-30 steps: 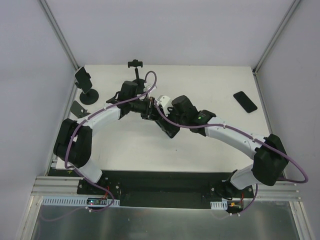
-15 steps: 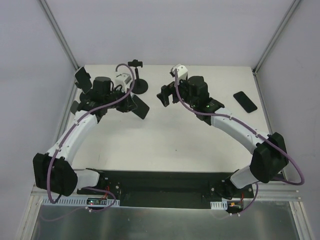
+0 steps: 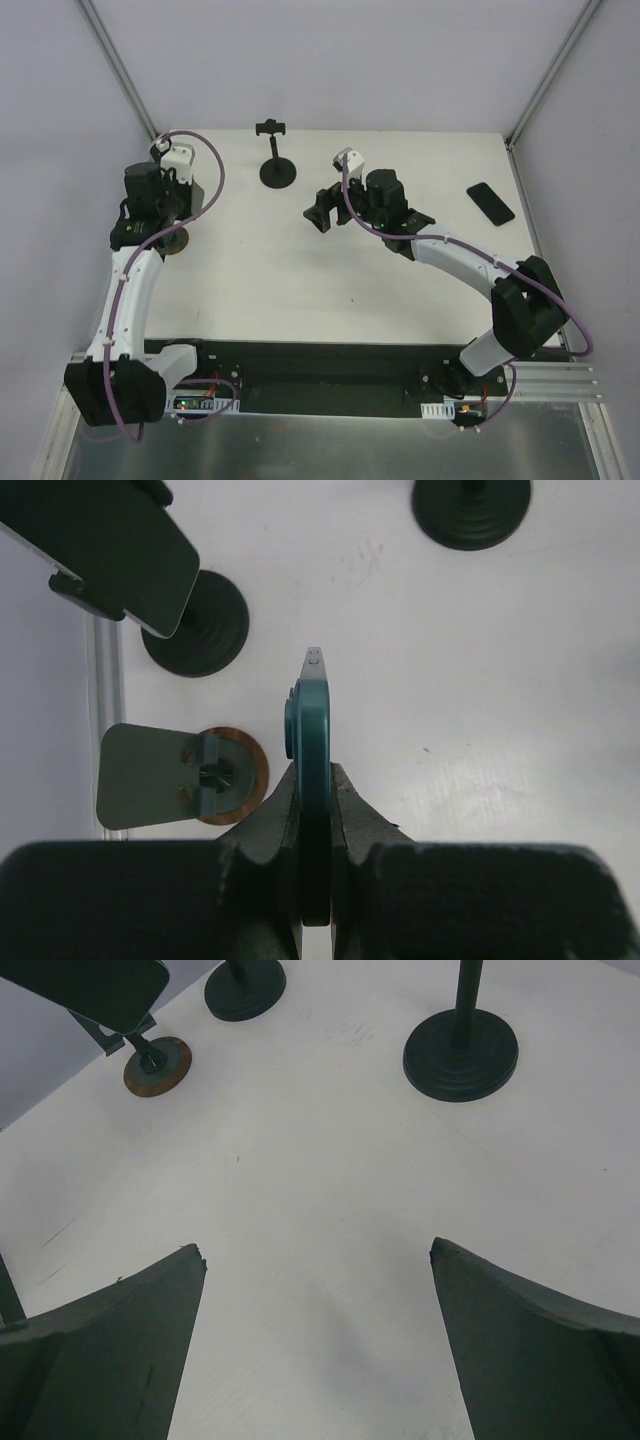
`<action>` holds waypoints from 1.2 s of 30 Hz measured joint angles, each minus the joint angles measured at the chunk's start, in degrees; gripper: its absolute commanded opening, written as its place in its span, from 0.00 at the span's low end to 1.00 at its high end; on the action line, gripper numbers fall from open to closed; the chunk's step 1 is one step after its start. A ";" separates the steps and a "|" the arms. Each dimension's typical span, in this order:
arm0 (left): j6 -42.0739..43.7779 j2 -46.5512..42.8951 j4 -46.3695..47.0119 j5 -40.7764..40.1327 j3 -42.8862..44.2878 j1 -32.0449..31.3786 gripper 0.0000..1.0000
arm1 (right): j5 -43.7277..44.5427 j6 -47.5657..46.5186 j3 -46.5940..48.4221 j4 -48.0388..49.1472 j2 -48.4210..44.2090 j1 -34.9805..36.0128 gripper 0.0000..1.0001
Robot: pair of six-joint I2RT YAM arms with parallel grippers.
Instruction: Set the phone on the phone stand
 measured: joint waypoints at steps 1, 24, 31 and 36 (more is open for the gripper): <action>1.20 2.08 0.35 -0.09 0.44 0.94 0.00 | -0.09 -0.07 -0.02 0.28 -0.11 0.15 0.97; 11.43 22.99 -9.25 27.98 17.29 27.39 0.00 | 1.49 -3.34 -3.37 1.09 -4.13 -1.18 0.97; 17.11 22.93 -13.66 24.61 12.96 27.45 0.00 | 1.29 -3.34 -3.56 1.36 -4.66 -1.44 0.97; 19.30 22.84 -14.43 22.99 13.22 27.43 0.00 | 0.63 -3.30 -4.20 2.49 -4.94 -1.44 0.97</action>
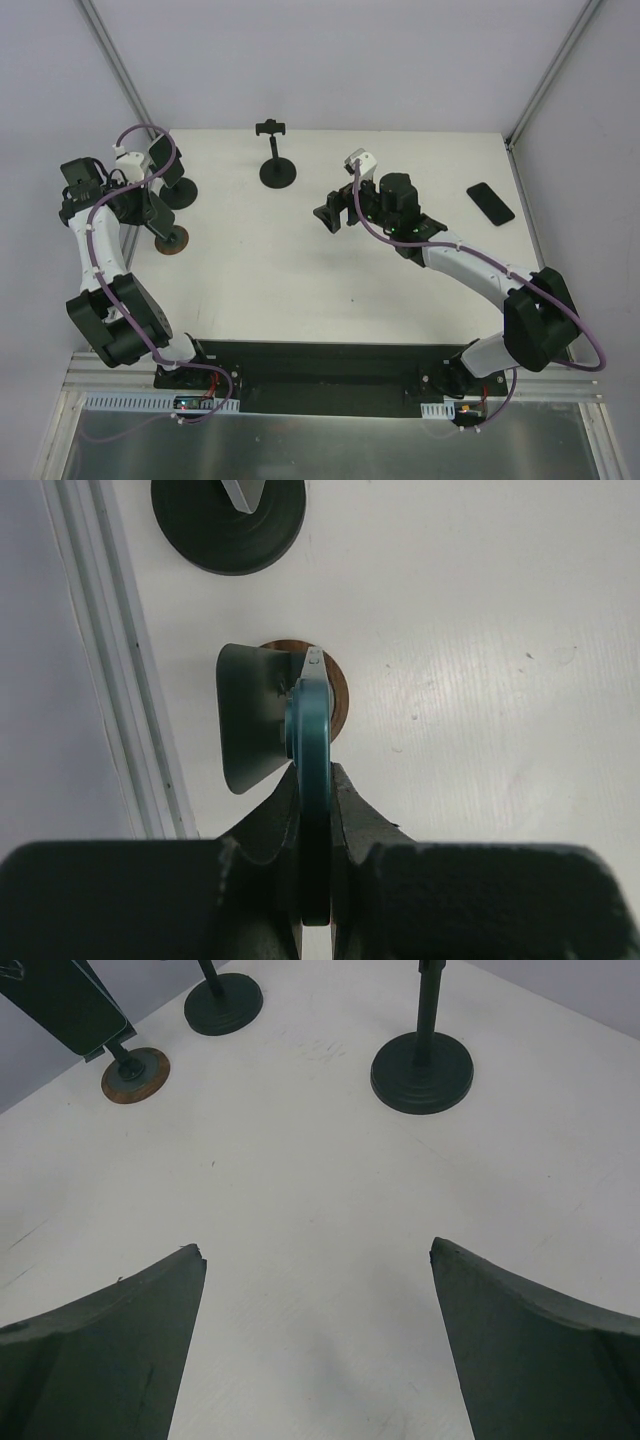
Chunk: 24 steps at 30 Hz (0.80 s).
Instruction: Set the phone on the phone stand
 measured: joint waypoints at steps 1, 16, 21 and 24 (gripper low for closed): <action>0.33 0.00 -0.09 -0.61 0.07 0.02 0.00 | -0.09 0.00 -0.22 0.17 -0.07 0.00 0.97; 2.54 0.35 -1.25 -4.17 1.88 0.00 0.00 | -1.92 0.70 -1.25 1.77 -0.17 -0.31 0.97; 1.86 2.32 -1.27 -4.11 2.58 -0.07 0.00 | -1.99 0.85 -1.25 1.99 -0.17 -0.31 0.97; 1.53 3.50 -1.38 -4.13 2.58 -0.17 0.00 | -1.99 0.85 -1.25 2.01 -0.17 -0.31 0.97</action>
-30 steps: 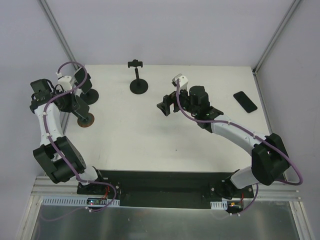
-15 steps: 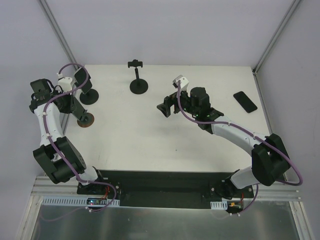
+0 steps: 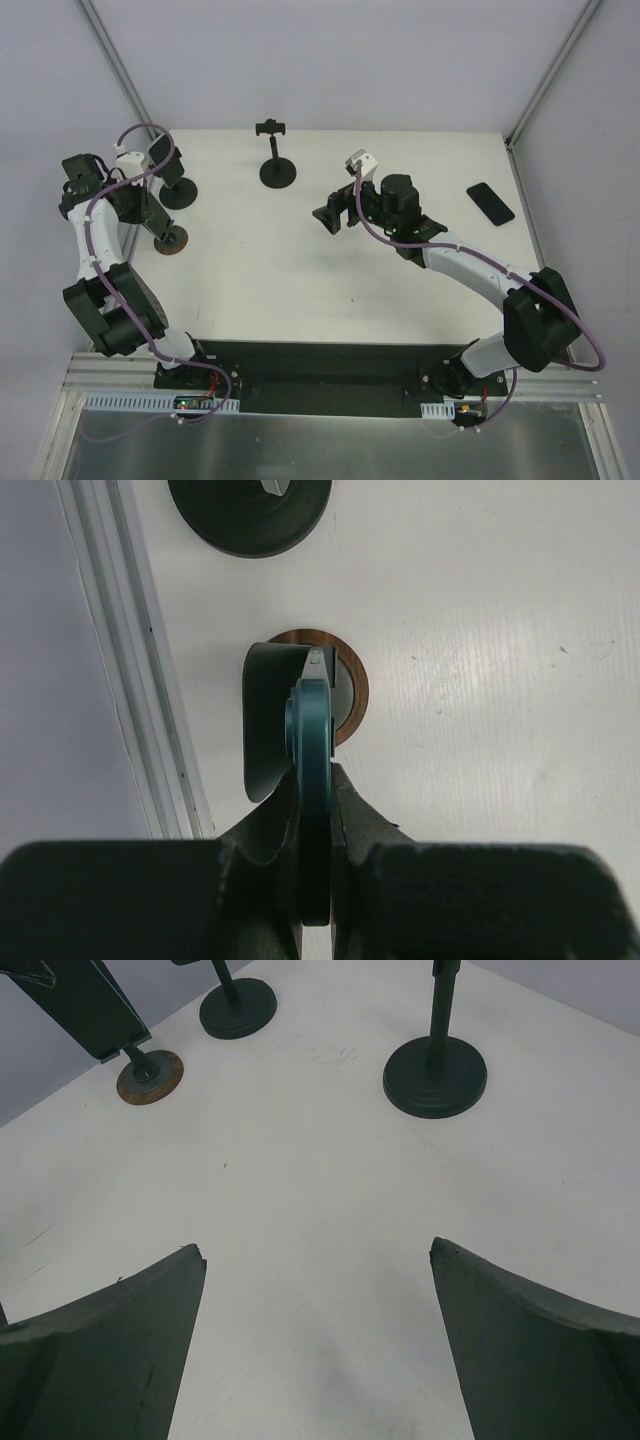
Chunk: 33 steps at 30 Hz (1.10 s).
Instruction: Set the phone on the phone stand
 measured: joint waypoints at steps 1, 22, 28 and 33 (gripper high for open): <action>-0.07 0.24 0.02 -0.02 0.00 -0.26 0.00 | 0.00 0.00 0.00 0.00 0.00 0.00 0.97; -4.11 3.58 1.75 -6.08 2.34 -1.33 0.63 | -0.90 0.00 0.00 0.02 0.00 -0.28 0.97; -5.86 3.58 2.56 -6.12 2.34 -1.38 0.83 | -1.20 0.00 0.00 0.02 0.00 -0.28 0.97; -7.06 3.56 3.65 -6.67 2.32 -1.38 0.83 | -1.29 0.00 0.00 0.02 0.00 -0.28 0.97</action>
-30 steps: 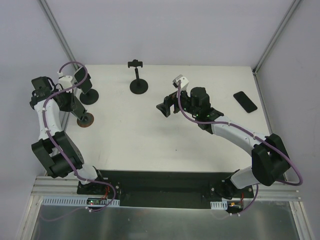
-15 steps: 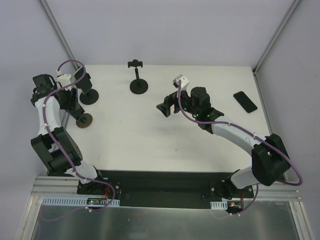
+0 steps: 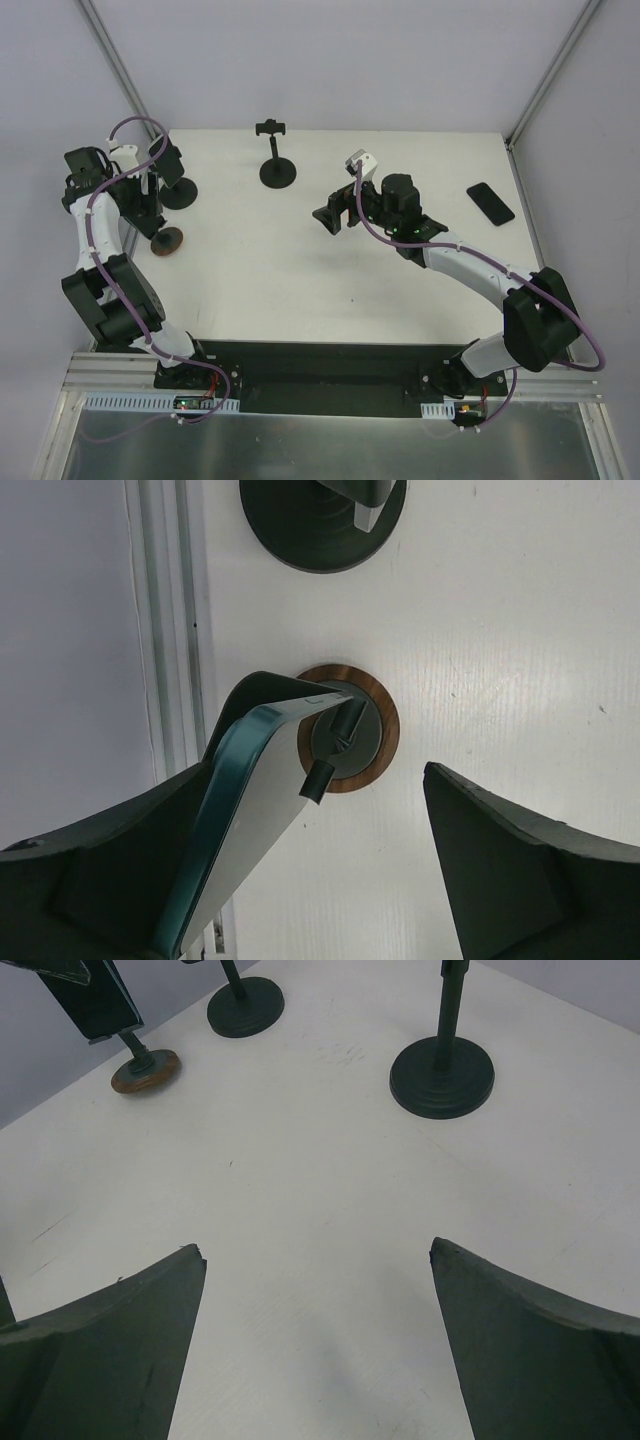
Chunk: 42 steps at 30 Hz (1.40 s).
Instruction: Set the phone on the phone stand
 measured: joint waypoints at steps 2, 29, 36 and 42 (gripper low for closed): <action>-0.44 -0.17 0.57 -0.26 -0.09 0.00 0.82 | 0.00 0.00 0.00 0.00 0.00 0.00 0.97; -2.27 -6.32 5.66 -6.58 -1.84 0.11 0.89 | -0.02 0.02 -1.40 1.66 -0.72 -0.22 0.97; -12.24 -7.21 7.67 -15.69 -1.68 -0.15 0.91 | -0.02 0.04 -1.40 1.60 -0.72 -0.26 0.97; -26.97 -17.53 15.17 -28.13 -6.10 -7.56 0.99 | 0.44 -0.50 -1.27 0.22 -0.57 -0.26 0.97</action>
